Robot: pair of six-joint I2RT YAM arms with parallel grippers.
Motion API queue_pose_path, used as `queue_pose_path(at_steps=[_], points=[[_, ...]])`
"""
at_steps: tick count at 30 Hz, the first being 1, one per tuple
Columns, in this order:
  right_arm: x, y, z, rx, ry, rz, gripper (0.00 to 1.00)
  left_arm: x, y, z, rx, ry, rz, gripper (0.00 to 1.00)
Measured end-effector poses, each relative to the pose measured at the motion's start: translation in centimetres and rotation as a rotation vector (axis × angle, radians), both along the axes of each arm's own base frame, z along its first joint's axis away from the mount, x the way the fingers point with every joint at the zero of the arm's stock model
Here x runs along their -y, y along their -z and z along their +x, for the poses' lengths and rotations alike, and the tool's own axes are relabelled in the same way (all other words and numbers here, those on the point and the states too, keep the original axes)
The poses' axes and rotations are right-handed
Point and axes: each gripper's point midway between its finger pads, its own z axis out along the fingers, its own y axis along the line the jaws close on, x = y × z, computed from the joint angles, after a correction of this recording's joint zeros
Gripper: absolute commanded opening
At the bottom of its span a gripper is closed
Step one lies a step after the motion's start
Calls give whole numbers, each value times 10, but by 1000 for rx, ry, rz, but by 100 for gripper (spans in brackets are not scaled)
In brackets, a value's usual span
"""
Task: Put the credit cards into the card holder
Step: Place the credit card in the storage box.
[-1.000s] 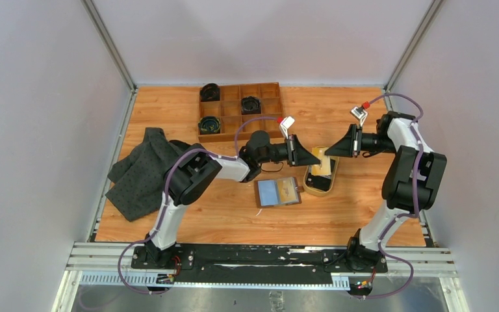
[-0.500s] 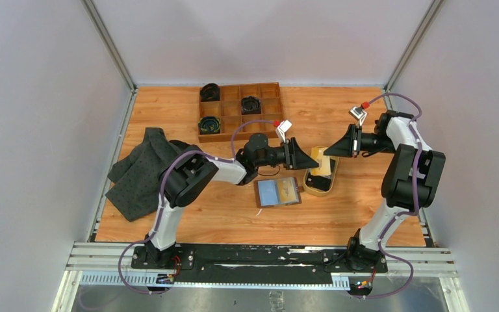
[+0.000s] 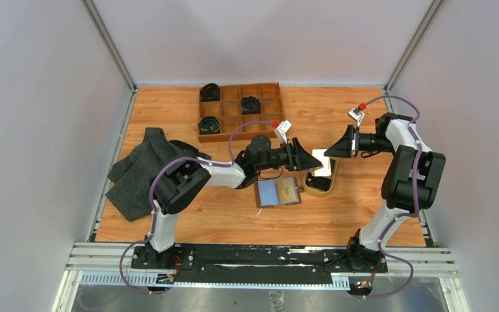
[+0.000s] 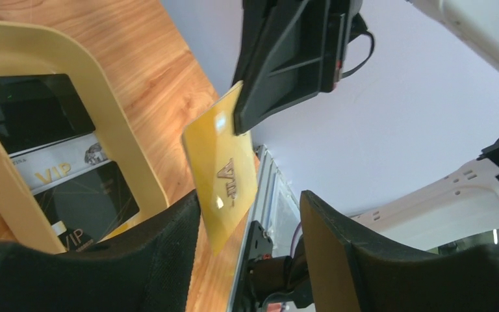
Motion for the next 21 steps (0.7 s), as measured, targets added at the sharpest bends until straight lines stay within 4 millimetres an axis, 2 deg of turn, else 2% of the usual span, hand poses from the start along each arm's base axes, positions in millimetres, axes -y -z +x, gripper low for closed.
queue_pose_path(at_steps=[3, 8, 11, 13, 18, 21], points=[[1, 2, 0, -5, 8, -18, 0, 0, -6, -1, 1, -5, -10, 54], [2, 2, 2, -7, 18, -29, 0, 2, -5, -1, -24, -6, -3, 50], [2, 2, 2, -8, 20, -29, 0, 2, -5, -1, -38, -7, -4, 36], [2, 1, 2, -9, 21, -29, 0, 3, -4, -1, -57, -7, -11, 30], [2, 1, 3, -11, 24, -29, 0, 7, 7, -2, -118, 9, -40, 31], [2, 1, 3, -10, 24, -29, 0, 8, 4, -4, -127, 19, -57, 30]])
